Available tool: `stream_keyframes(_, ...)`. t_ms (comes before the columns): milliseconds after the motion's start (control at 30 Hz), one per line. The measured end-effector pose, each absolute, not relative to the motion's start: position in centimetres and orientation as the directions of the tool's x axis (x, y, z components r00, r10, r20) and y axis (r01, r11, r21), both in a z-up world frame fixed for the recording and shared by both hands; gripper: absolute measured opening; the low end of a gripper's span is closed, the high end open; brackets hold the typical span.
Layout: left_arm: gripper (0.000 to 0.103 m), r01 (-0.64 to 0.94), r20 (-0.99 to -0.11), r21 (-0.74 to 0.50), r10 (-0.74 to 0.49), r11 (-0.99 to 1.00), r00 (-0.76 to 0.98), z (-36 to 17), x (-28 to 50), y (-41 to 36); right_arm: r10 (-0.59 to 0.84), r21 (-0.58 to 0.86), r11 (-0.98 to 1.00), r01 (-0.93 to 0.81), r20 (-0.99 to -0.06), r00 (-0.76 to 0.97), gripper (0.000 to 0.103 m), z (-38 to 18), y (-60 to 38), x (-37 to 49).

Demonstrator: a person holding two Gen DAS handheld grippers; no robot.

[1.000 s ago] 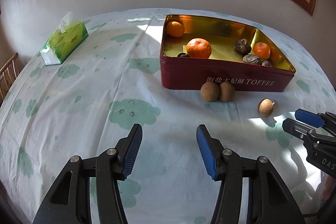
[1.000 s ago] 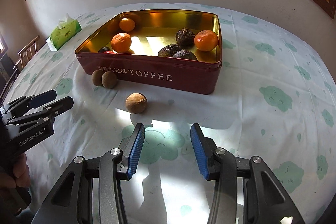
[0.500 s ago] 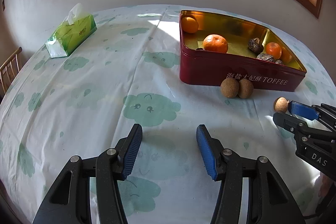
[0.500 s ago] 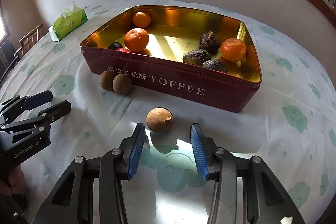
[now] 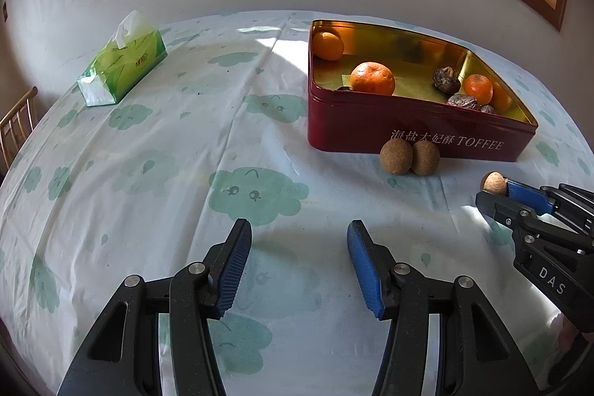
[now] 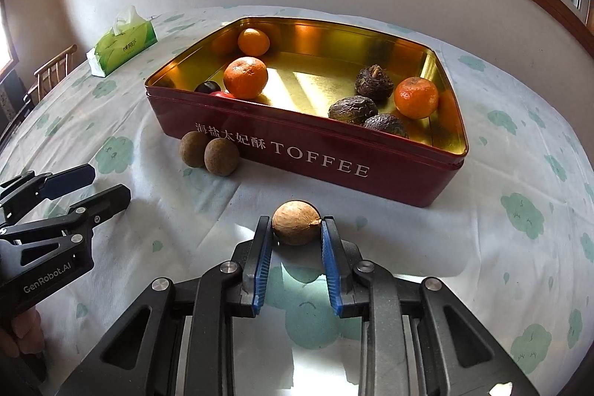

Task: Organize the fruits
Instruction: 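Grasp the lone small brown fruit on the cloth with the right tool, then grasp the two brown fruits beside the tin together with the left tool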

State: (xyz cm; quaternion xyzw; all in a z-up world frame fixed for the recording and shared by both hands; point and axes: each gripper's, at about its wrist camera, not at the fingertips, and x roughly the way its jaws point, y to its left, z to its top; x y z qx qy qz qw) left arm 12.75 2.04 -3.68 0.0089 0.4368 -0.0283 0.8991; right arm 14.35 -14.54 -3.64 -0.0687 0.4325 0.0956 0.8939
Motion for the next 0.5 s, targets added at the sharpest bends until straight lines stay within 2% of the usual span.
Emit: stream_keyframes(500,0.055,0.124,-0.784,-0.044,-0.111,0.991,0.611,-3.7,13.6,-1.7,0.049,-0.045,0.990,-0.134,-0.778,0.627,0.024,-3.5,-19.2,14.2)
